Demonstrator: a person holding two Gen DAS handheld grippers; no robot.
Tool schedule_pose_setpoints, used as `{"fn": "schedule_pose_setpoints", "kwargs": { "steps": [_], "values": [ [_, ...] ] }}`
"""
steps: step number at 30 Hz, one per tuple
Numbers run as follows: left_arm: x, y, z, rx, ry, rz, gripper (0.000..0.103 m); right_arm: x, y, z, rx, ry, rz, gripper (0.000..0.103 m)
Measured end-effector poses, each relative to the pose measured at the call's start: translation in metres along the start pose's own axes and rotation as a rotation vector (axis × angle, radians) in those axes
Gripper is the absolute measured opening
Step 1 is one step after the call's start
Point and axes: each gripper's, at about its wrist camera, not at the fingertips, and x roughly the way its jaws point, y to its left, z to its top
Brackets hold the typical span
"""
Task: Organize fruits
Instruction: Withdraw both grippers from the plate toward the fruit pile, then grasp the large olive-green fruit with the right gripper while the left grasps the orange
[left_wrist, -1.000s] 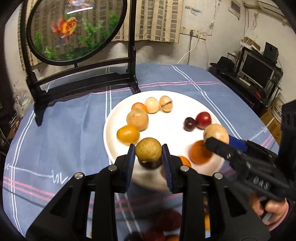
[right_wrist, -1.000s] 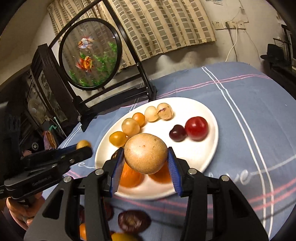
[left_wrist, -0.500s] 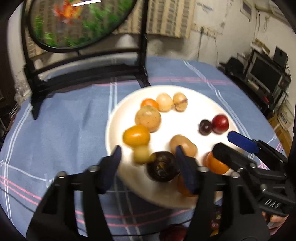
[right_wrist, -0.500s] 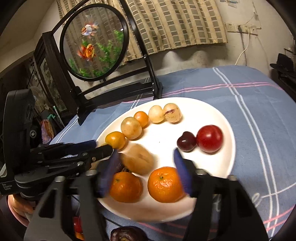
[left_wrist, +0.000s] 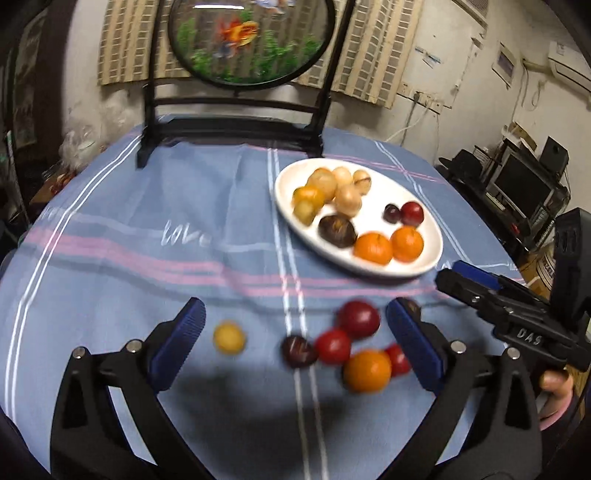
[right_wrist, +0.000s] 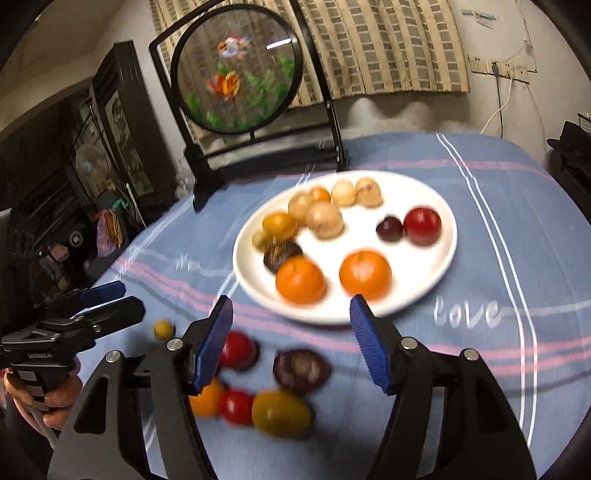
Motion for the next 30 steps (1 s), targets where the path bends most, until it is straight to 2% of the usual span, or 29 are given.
{"fn": "schedule_pose_setpoints", "kwargs": {
  "steps": [3, 4, 6, 10, 16, 20, 30],
  "values": [
    [-0.001, 0.005, -0.023, -0.005, -0.016, 0.052, 0.101, -0.007, 0.003, -0.016, 0.001, 0.032, -0.004, 0.067],
    [0.001, 0.007, -0.029, -0.01, 0.002, 0.077, 0.101, -0.009, 0.005, -0.021, -0.007, 0.044, -0.012, 0.067],
    [0.0, 0.008, -0.033, 0.006, 0.008, 0.081, 0.101, -0.014, 0.008, -0.028, -0.023, 0.042, -0.024, 0.067],
    [0.001, 0.002, -0.036, 0.061, -0.014, 0.18, 0.101, -0.014, 0.018, -0.035, -0.065, 0.061, -0.026, 0.067],
    [-0.002, 0.001, -0.037, 0.069, -0.011, 0.163, 0.101, -0.001, 0.016, -0.041, -0.038, 0.146, -0.001, 0.067],
    [-0.005, -0.001, -0.037, 0.074, -0.019, 0.163, 0.101, -0.001, 0.017, -0.041, -0.048, 0.142, -0.024, 0.067],
    [-0.003, -0.003, -0.039, 0.059, 0.019, 0.104, 0.101, 0.004, 0.013, -0.044, -0.045, 0.155, -0.052, 0.065]
  ]
}}
